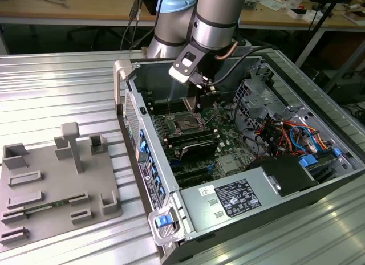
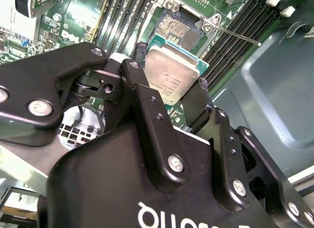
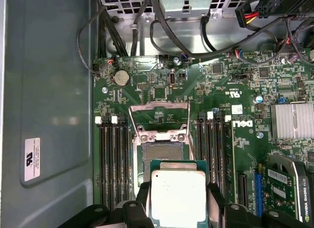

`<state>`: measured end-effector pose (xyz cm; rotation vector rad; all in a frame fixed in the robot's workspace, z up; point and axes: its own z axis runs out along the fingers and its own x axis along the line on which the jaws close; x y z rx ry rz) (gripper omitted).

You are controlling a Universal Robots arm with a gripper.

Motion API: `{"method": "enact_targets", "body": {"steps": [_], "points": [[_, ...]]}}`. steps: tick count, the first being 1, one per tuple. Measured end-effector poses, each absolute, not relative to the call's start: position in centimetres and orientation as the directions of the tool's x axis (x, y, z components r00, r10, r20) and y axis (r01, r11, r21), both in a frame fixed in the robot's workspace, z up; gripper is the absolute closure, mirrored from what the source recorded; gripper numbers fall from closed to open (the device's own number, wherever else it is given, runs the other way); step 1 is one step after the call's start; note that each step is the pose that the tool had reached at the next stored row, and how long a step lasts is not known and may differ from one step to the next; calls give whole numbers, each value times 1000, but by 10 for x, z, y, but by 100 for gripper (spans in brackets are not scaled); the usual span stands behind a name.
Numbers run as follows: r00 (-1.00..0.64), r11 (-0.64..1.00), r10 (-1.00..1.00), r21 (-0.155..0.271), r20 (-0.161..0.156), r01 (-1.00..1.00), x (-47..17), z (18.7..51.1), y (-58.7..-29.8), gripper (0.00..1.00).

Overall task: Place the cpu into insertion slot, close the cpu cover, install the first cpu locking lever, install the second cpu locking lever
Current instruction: 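Place the cpu into insertion slot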

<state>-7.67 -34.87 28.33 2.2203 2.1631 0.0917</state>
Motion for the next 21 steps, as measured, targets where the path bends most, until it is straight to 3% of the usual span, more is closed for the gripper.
{"method": "enact_targets", "body": {"steps": [21], "points": [[26, -26, 1000, 68, 5, 997, -75, 269, -343, 45]]}}
